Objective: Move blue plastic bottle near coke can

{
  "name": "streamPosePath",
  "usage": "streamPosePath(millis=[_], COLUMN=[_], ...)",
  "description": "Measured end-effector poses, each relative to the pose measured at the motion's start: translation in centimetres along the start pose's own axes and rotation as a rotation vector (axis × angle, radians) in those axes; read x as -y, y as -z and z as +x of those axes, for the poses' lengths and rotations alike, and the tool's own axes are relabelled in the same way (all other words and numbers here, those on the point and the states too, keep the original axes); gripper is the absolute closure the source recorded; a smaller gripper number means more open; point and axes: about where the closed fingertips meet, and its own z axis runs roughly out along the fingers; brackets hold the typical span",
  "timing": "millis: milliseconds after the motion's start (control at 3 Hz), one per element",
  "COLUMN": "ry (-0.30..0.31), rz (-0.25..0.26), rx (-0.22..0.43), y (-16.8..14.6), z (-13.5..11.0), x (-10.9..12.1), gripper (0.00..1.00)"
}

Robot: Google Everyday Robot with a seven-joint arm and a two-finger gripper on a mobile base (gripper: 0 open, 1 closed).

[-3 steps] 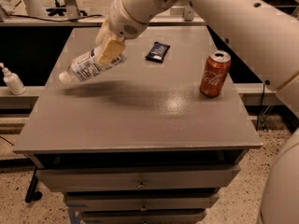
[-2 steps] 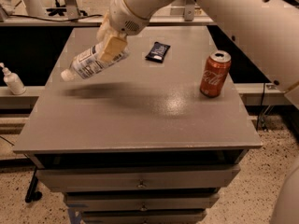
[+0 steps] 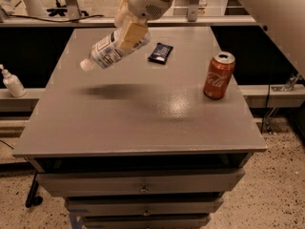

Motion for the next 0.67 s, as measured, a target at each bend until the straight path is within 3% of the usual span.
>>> streamPosePath(millis=[667], ry=[-0.030], rz=[0.050], rx=[-0.065], y=[5.5], z=[8.4], x=[1.7], gripper=[1.00])
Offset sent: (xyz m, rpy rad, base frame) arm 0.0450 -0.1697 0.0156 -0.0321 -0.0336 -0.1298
